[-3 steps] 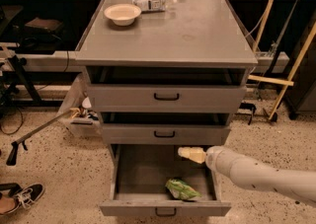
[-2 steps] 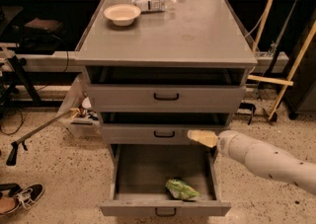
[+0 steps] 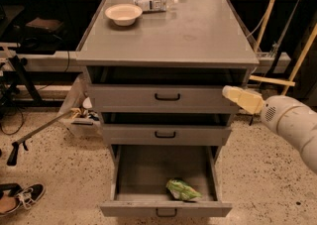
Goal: Place green rice chip bag into bottom drawer
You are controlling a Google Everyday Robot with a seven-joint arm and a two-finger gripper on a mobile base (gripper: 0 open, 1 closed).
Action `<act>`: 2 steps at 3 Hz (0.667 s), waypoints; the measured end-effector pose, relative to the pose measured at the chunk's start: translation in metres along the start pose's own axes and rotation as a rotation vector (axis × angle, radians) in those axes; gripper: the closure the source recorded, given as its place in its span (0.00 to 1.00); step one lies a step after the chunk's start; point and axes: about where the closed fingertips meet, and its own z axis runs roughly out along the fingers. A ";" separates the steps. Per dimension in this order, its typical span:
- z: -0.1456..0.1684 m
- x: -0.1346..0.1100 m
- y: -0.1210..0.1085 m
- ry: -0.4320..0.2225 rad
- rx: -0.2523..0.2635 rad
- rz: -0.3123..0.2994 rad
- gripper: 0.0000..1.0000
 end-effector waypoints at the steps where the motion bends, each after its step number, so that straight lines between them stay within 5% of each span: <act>1: 0.000 0.000 0.001 0.000 -0.001 0.000 0.00; 2: -0.014 -0.068 0.008 -0.117 0.003 -0.022 0.00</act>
Offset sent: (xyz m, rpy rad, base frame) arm 0.0148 -0.0427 0.2053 -0.0333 -0.3429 -0.0841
